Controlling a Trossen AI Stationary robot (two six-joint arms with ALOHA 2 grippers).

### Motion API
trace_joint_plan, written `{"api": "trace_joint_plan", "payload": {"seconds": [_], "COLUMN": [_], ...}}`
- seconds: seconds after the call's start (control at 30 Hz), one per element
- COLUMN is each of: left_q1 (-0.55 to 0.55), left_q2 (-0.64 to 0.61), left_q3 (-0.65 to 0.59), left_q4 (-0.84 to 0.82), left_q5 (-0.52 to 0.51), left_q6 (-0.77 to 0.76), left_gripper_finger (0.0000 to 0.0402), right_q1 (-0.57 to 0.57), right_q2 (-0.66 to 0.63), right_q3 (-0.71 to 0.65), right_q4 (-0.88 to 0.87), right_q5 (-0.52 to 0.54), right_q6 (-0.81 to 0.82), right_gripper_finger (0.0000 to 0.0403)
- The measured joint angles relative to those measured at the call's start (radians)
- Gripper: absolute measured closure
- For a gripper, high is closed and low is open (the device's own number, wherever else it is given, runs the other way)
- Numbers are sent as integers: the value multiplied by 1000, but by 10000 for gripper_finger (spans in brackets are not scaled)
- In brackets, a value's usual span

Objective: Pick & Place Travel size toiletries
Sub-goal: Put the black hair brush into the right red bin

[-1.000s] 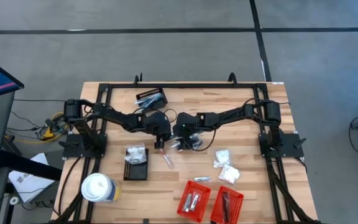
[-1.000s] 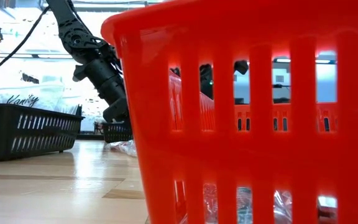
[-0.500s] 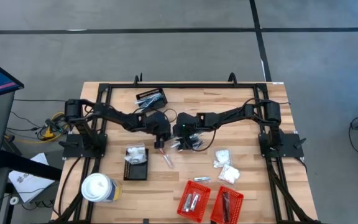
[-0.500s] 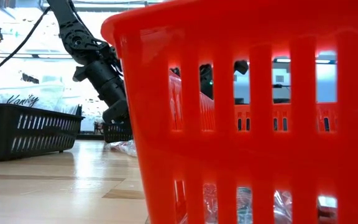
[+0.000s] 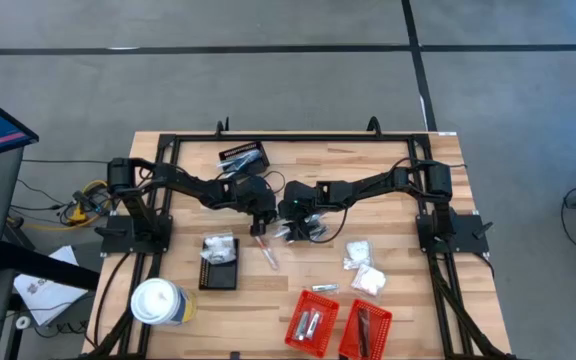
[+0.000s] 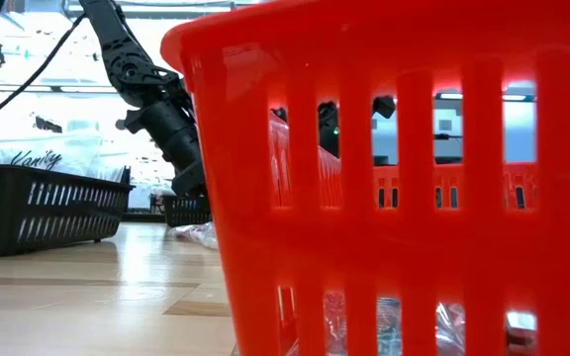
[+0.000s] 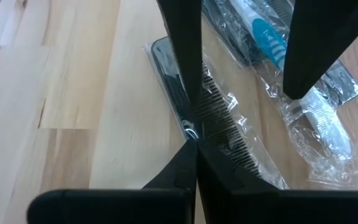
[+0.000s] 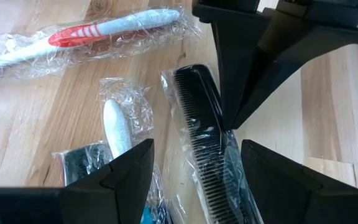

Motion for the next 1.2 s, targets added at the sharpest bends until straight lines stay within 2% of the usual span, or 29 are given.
{"api": "trace_joint_plan", "payload": {"seconds": [0.33,0.57,0.8,1.2], "left_q1": [21,43,43,2], "left_q2": [0,0,0,-26], "left_q3": [-1,-1,-1,-6], "left_q4": [-17,-34,-42,-20], "left_q5": [5,51,64,35], "left_q6": [-18,-35,-64,-45], "left_gripper_finger": [400,400,400,400], "right_q1": [0,-2,-6,-6], "right_q2": [0,7,7,7], "right_q3": [0,-1,-1,-1], "right_q4": [-3,16,17,12], "right_q5": [0,4,84,86], "right_q6": [0,-6,-8,-8], "right_gripper_finger": [168,168,168,168]}}
